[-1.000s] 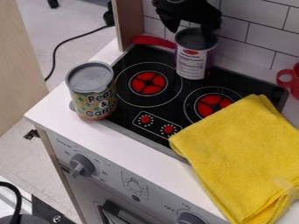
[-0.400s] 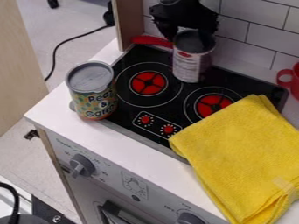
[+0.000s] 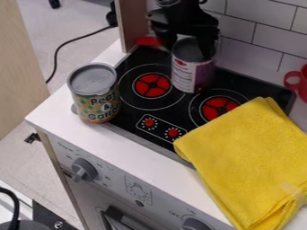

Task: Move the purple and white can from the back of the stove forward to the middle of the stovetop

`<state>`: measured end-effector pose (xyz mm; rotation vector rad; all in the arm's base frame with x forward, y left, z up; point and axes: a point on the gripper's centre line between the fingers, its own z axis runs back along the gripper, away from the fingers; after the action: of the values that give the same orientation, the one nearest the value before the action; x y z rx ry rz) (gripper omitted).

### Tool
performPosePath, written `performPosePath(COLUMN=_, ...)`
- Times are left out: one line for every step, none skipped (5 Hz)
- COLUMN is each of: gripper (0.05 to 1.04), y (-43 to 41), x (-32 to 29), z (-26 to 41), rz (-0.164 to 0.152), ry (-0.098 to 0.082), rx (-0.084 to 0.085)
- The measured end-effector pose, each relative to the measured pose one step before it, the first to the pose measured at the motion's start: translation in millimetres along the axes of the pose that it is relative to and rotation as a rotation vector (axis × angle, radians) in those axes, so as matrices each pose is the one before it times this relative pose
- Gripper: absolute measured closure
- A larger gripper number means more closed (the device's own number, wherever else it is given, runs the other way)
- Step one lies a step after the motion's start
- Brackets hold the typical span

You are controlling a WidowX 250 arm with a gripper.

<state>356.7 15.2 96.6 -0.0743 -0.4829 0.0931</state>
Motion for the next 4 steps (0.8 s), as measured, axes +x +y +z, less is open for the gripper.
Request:
performPosePath(gripper=0.076, y=0.86, x=-7.51, z=3.46, rz=-0.0150, ry=0.0275, rx=0.0010)
performPosePath(gripper=0.076, y=-0.14, x=-19.79, z=8.57, rz=-0.0291, ry=0.0469, rx=-0.0109)
performPosePath(gripper=0.076, y=1.04, x=-16.49, z=8.59, rz=-0.0301, ry=0.0338, rx=-0.0087)
performPosePath(gripper=0.076, y=2.30, x=-12.49, z=10.69, rz=-0.0301, ry=0.0204, rx=-0.0112)
